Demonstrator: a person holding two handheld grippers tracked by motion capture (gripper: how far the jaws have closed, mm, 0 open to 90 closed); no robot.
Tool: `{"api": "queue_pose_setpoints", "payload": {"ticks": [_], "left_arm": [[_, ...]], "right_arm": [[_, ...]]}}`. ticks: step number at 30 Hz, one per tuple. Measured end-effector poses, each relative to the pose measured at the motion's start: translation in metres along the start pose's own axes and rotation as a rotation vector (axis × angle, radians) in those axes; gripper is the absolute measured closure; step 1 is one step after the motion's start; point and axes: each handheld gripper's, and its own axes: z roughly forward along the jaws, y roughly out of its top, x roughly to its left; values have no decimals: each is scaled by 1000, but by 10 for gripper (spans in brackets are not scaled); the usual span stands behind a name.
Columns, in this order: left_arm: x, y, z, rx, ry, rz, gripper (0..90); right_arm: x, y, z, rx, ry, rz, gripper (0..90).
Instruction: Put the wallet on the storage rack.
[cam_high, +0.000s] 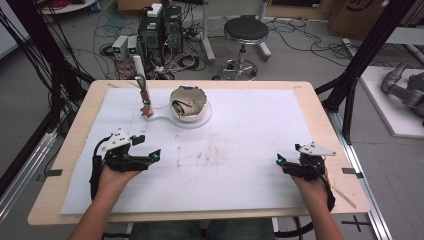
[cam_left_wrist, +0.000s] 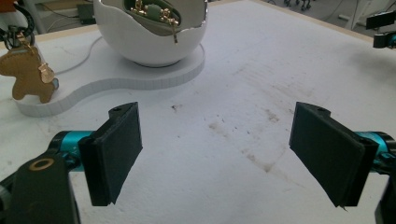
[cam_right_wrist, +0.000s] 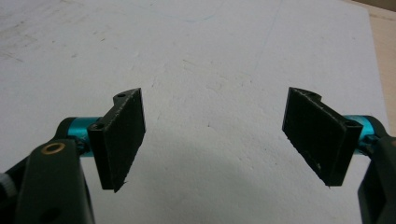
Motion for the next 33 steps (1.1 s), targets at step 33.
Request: {"api": "queue_pose_setpoints", "payload": {"ticks": [33], "left_arm": [[2, -7, 6, 9, 5, 2, 170]], "right_arm": [[4, 2, 3, 6, 18, -22, 217]]}}
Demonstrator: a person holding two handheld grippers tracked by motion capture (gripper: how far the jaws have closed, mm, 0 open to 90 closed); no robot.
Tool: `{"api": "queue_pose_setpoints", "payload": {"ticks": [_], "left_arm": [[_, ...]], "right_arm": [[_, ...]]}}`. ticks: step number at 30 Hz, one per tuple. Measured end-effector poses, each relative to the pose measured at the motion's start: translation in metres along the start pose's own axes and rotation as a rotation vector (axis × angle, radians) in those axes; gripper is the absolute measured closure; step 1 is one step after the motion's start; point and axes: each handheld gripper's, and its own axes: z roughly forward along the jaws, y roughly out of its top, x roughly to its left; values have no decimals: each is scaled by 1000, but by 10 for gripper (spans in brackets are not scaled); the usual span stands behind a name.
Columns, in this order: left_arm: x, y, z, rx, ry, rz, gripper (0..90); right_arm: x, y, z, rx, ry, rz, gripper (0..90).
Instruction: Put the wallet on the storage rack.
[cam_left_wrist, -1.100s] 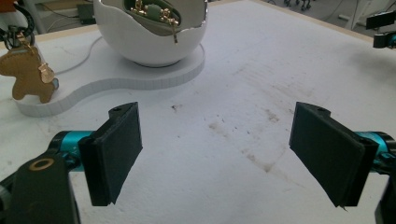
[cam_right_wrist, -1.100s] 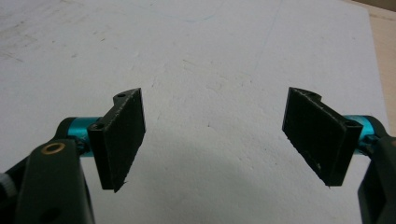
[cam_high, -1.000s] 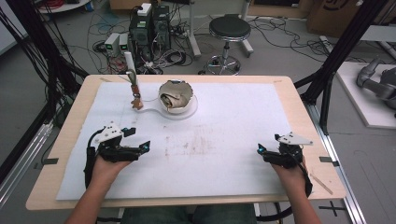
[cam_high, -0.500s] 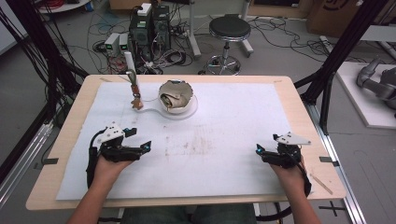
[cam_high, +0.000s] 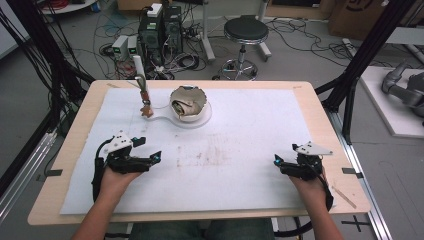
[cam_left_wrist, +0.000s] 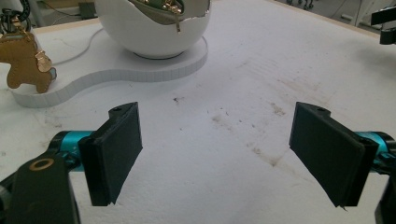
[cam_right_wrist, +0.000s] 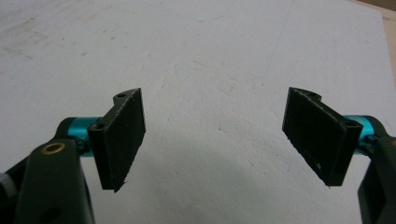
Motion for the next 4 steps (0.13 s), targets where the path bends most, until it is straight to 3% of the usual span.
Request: {"api": "queue_pose_setpoints", "payload": {"ticks": [4], "left_arm": [[-1, 0, 1, 3, -3, 4, 170]], "right_arm": [[-1, 0, 0, 2, 0, 3, 217]]}}
